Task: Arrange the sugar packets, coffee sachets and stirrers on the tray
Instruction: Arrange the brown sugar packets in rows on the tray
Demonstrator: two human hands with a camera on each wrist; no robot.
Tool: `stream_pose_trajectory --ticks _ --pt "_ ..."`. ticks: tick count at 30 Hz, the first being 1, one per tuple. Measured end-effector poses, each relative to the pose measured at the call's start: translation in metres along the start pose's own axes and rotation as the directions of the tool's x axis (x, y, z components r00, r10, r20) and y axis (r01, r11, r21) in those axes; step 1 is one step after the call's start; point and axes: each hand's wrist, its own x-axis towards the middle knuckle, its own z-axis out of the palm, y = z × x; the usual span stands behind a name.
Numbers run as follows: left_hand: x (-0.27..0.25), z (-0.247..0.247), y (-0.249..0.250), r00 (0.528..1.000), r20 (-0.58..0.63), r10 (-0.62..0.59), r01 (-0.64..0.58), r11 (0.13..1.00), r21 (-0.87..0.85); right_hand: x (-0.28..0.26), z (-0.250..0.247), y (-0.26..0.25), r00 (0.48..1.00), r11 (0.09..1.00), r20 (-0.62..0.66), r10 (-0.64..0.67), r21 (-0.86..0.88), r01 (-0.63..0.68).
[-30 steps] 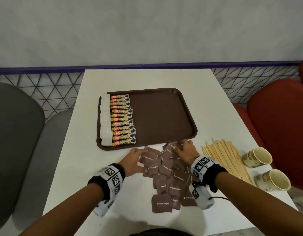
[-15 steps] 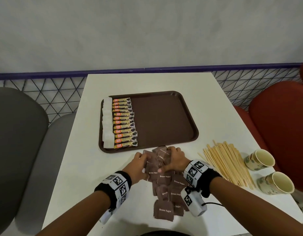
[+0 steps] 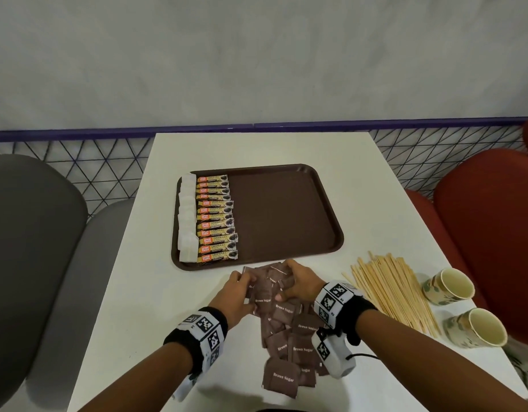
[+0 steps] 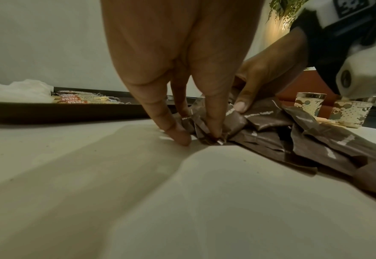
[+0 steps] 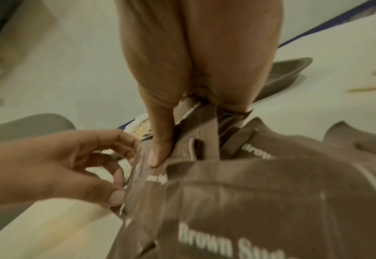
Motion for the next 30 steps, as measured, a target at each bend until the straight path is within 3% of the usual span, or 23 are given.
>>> stream_pose_trajectory --ticks 8,13,17,20,21,23,25,28,30 --pt "0.004 -0.003 -0.007 0.998 0.047 -0.039 0.035 0.996 0.081 -0.005 -0.036 0.011 0.997 0.968 -0.071 0.001 0.251 0.017" --pt "-0.003 -0.022 0.014 0.985 -0.167 0.044 -0.050 0.998 -0.032 -0.014 -0.059 0.006 0.998 0.871 -0.059 -0.015 0.489 0.042" --pt "0.001 -0.038 0.043 0.955 -0.296 -0.009 -0.094 0.939 -0.330 -0.016 -0.061 -0.010 0.998 0.799 -0.019 -0.053 0.599 0.054" --pt "0.004 -0.043 0.060 0.974 -0.201 -0.100 -0.046 0.786 -0.616 -0.012 -0.050 -0.029 0.995 0.735 0.022 -0.097 0.676 0.057" --pt "0.005 -0.044 0.062 0.984 -0.133 -0.123 -0.011 0.691 -0.723 -0.010 -0.044 -0.035 0.993 0.706 0.024 -0.113 0.705 0.063" --pt "0.007 -0.043 0.060 0.992 -0.002 -0.127 0.052 0.422 -0.905 -0.007 -0.031 -0.049 0.991 0.653 0.018 -0.130 0.754 0.072" --pt "0.003 -0.051 0.055 0.992 0.096 -0.084 0.112 0.213 -0.971 -0.005 -0.018 -0.062 0.990 0.611 0.014 -0.142 0.788 0.077" --pt "-0.010 -0.065 0.045 0.974 0.207 -0.090 0.217 0.113 -0.970 -0.001 0.003 -0.078 0.990 0.591 0.016 -0.142 0.804 0.072" --pt "-0.016 -0.071 0.036 0.962 0.266 -0.063 0.271 0.093 -0.958 0.002 0.015 -0.086 0.990 0.612 -0.001 -0.138 0.786 0.086"
